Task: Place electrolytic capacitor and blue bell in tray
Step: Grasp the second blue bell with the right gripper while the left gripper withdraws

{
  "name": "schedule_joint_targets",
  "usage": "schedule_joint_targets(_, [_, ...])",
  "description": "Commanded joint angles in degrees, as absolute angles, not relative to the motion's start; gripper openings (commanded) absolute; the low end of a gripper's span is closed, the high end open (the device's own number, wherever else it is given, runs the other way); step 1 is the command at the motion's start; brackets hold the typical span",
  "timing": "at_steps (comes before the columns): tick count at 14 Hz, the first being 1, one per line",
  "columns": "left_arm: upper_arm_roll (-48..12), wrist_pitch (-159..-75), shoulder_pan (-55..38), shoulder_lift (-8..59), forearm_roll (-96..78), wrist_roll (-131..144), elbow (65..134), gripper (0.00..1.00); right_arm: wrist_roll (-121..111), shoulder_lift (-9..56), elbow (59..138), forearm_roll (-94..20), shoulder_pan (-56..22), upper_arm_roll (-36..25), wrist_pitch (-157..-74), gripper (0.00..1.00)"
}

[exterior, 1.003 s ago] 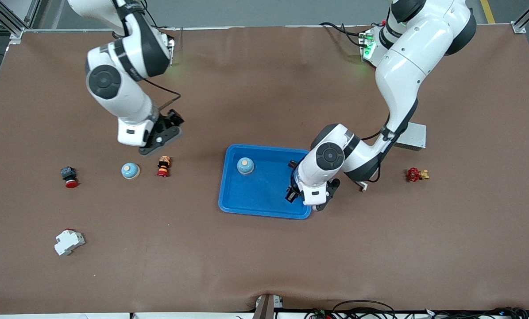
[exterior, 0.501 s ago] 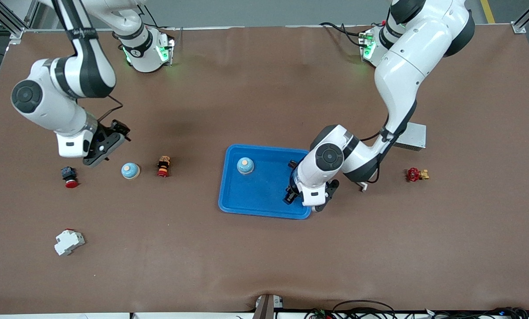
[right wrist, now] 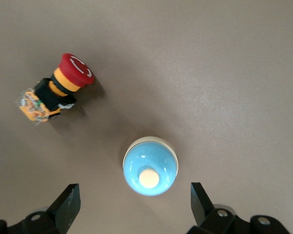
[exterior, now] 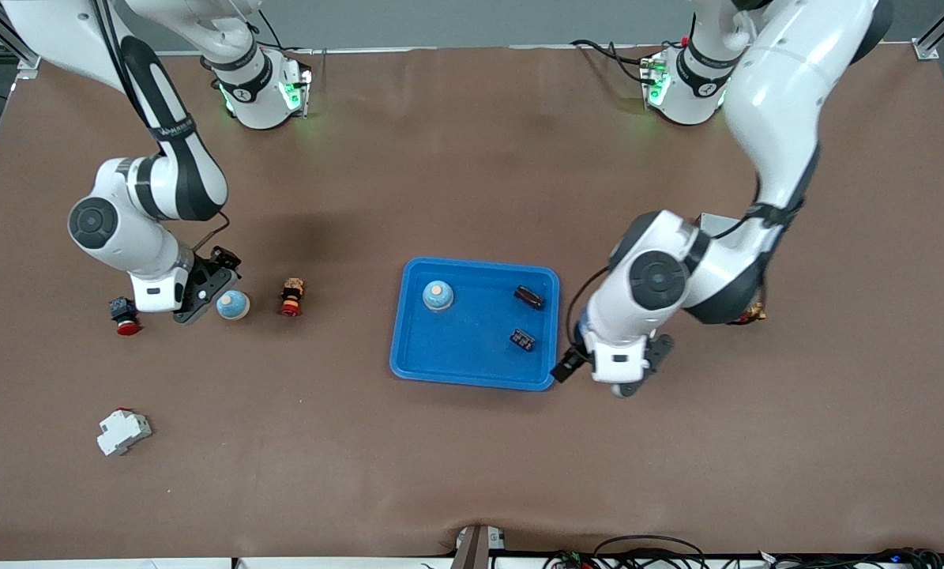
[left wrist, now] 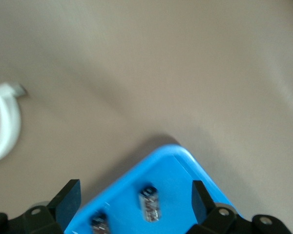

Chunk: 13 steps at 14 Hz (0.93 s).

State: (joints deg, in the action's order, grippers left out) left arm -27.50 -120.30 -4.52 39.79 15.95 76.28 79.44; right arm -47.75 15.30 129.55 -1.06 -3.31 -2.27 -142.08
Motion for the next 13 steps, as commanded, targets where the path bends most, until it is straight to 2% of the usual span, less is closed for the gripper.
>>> schedule_joint_targets(1, [-27.69,-114.89,-0.89,33.15,15.29,67.88,81.12,1.0,-48.52,17.83,128.76,-0.09,-2.37,-1.58,-143.0,1.0])
schedule_joint_targets(6, [-27.6,-101.36,6.31,23.57,15.12,50.32,81.3,1.0,-48.52,21.09,128.76,-0.09,-2.29,-1.58,-145.72,1.0])
schedule_joint_targets(11, [-27.77,-95.47,16.07,16.88,8.62,30.79,81.12,1.0,-48.6,22.23,128.76,-0.09,-2.2,-1.58,-145.98,1.0])
schedule_joint_targets(13, [-27.34,-91.51,16.7,14.78,8.53,29.36,81.12,1.0,-48.6,22.76,128.76,-0.09,-2.2,-1.58,-146.95,1.0])
